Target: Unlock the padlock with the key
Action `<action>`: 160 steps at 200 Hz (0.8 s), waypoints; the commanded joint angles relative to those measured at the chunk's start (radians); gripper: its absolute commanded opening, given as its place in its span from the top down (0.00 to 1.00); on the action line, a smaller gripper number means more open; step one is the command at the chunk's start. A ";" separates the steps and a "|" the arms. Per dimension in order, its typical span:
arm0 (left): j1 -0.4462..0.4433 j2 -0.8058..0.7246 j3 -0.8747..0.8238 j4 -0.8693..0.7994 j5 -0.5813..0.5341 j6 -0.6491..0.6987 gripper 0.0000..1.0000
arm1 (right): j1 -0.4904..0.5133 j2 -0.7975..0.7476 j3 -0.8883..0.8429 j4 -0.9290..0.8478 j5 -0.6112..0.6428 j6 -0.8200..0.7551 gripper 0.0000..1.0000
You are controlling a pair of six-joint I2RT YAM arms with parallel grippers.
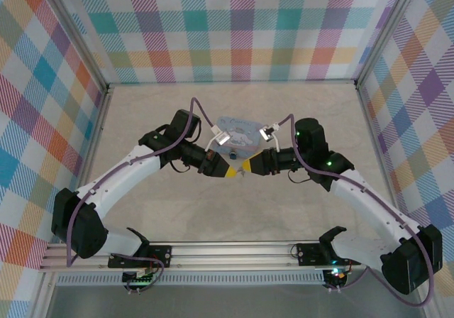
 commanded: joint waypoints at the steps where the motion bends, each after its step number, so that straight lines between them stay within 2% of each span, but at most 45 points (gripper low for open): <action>1: -0.003 0.005 0.035 -0.030 0.039 0.024 1.00 | 0.013 0.011 0.036 -0.008 -0.037 -0.032 0.54; 22: -0.004 0.012 0.043 -0.041 0.039 0.032 1.00 | 0.021 0.023 0.039 0.000 -0.047 -0.033 0.56; 37: -0.004 0.017 0.044 -0.045 0.040 0.033 1.00 | 0.027 0.026 0.040 0.008 -0.058 -0.030 0.62; 111: -0.007 0.021 0.042 -0.060 0.051 0.049 1.00 | 0.041 0.035 0.054 -0.027 -0.050 -0.057 0.70; 143: -0.009 0.015 0.042 -0.069 0.050 0.055 1.00 | 0.044 0.039 0.064 -0.060 -0.046 -0.084 0.84; 160: -0.009 0.014 0.043 -0.071 0.051 0.057 1.00 | 0.044 0.037 0.070 -0.082 -0.052 -0.100 0.86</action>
